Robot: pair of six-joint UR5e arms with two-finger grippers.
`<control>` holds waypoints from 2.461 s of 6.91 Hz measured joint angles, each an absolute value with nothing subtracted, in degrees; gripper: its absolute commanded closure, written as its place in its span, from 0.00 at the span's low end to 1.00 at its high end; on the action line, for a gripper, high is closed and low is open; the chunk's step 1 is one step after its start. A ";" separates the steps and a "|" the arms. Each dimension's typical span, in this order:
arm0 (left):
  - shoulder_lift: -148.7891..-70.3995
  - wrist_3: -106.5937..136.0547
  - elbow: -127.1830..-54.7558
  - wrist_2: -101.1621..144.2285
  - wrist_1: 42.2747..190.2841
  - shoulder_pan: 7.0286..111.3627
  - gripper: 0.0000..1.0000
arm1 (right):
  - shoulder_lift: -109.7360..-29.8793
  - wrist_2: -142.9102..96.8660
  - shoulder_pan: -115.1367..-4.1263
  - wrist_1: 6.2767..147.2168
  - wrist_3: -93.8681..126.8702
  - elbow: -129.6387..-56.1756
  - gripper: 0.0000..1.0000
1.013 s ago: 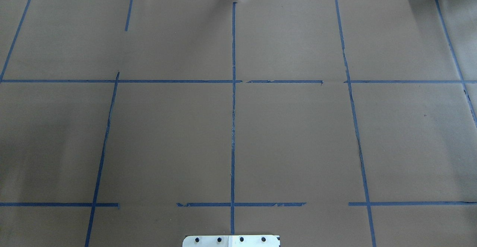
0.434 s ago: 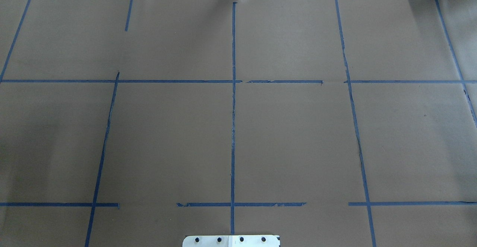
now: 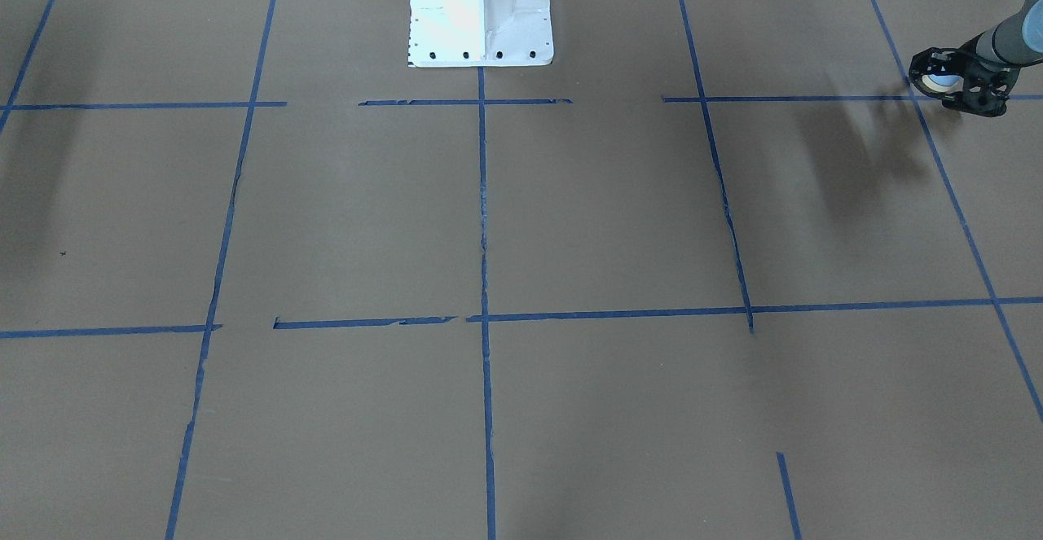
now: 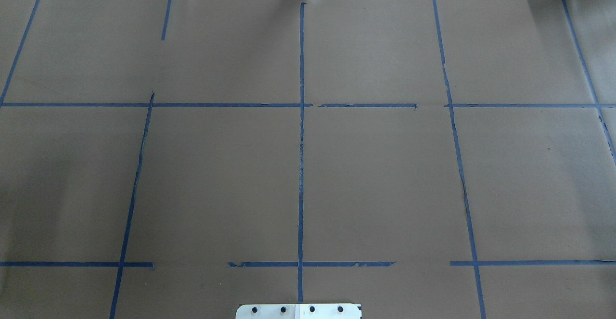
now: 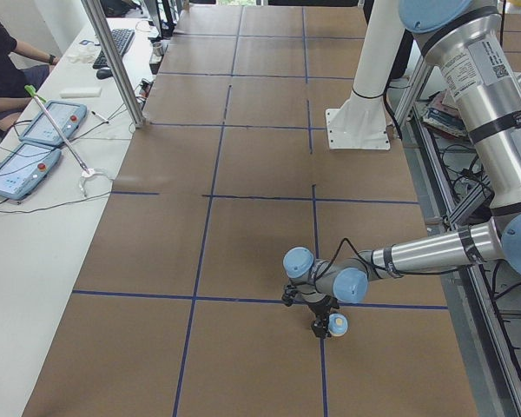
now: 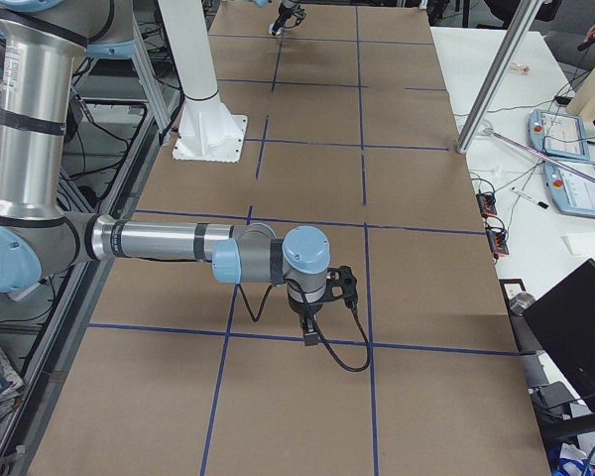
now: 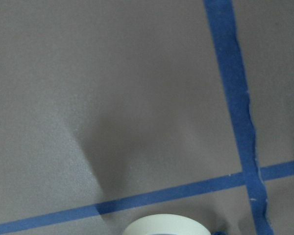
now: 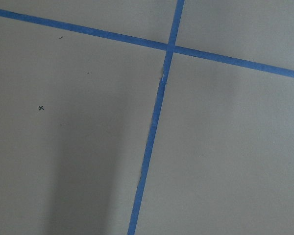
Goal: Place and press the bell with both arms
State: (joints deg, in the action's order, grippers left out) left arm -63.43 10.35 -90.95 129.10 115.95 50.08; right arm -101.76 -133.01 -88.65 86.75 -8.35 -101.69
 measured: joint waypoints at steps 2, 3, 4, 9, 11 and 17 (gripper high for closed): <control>-63.44 10.82 -90.83 129.25 116.31 49.29 0.00 | -101.71 -132.98 -88.66 86.75 -8.35 -101.69 0.00; -63.34 10.81 -90.78 129.23 116.30 49.19 0.00 | -101.69 -132.98 -88.67 86.75 -8.35 -101.71 0.00; -63.16 10.76 -90.74 129.21 116.29 49.13 0.00 | -101.69 -132.98 -88.68 86.75 -8.35 -101.84 0.00; -62.41 10.36 -90.32 129.04 116.28 49.04 0.00 | -101.63 -132.98 -88.61 86.75 -8.21 -102.13 0.00; -62.13 10.29 -90.21 129.02 116.28 49.04 0.00 | -101.55 -132.98 -88.62 86.75 -7.96 -102.13 0.00; -61.80 10.18 -90.31 128.79 116.46 48.69 0.79 | -101.36 -133.12 -88.64 86.81 -7.02 -102.95 0.00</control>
State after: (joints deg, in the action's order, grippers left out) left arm -61.80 10.18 -90.31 128.79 116.46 48.69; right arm -101.36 -133.12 -88.64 86.81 -7.02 -102.95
